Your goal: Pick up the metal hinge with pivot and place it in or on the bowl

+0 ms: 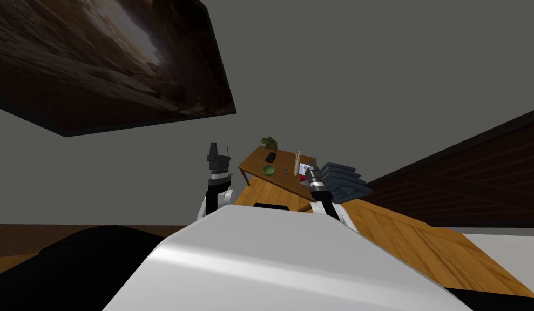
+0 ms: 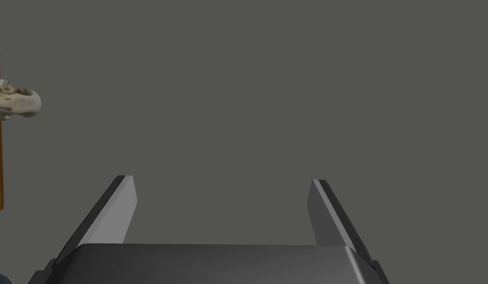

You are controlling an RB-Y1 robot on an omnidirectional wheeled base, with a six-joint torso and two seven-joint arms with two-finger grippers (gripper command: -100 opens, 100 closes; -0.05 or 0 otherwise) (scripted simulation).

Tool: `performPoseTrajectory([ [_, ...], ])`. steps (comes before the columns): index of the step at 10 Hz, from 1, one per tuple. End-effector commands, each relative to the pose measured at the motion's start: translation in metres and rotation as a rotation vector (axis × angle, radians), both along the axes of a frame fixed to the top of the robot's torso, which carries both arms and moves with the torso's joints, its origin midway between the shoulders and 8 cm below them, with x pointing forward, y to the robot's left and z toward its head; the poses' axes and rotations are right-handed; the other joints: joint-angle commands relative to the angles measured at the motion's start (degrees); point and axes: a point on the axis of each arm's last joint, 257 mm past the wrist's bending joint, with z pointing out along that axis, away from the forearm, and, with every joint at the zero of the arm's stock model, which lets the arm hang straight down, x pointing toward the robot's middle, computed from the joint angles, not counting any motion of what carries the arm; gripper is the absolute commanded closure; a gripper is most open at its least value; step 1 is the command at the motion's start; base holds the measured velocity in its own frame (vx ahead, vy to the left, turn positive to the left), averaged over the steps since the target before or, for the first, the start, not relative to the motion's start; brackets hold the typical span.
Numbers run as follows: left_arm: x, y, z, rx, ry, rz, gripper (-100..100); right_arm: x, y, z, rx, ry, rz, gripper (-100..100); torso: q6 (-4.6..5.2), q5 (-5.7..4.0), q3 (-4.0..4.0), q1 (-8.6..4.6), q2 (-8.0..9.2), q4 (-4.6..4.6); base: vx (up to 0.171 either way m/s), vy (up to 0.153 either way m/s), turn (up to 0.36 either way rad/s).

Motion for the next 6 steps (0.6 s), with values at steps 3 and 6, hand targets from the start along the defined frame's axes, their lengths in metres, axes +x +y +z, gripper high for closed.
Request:
performPoseTrajectory([
  [3,0.000,0.000,0.000,0.000,0.000,0.000,0,0.004,-0.015,-0.042,-0.033,0.125,-0.042,-100,-0.01,0.02,-0.03,0.06,-0.05,-0.01,-0.057,-0.038,0.200],
  [6,0.000,0.000,0.000,0.000,0.000,0.000,0,0.002,-0.036,-0.103,-0.069,0.279,-0.100,-100,0.05,0.02,-0.04,0.07,-0.08,-0.01,-0.063,-0.031,0.254],
])
